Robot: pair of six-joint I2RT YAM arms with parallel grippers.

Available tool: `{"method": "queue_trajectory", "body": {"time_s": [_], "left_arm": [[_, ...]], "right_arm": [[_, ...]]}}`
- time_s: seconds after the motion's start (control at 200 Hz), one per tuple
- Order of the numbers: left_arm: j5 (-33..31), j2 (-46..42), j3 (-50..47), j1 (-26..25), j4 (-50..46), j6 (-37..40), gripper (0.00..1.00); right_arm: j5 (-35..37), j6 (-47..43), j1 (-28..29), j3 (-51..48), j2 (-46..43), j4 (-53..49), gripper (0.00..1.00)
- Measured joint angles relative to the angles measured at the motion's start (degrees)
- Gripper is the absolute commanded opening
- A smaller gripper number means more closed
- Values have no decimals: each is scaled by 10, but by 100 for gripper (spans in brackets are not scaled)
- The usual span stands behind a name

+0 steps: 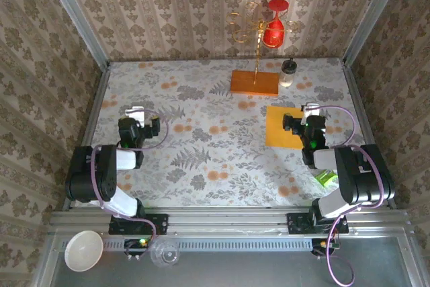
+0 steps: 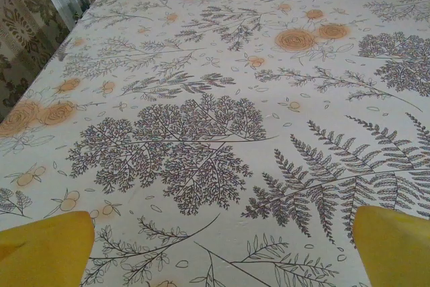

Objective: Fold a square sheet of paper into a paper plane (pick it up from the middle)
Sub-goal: Move the square sheet of paper to the center of the table.

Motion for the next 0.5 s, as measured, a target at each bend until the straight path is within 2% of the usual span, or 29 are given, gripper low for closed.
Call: {"method": "queue_trajectory", "body": {"time_s": [0.5], "left_arm": [[0,0,0,0,0,0,100]], "right_arm": [[0,0,0,5,1,0,100]]}}
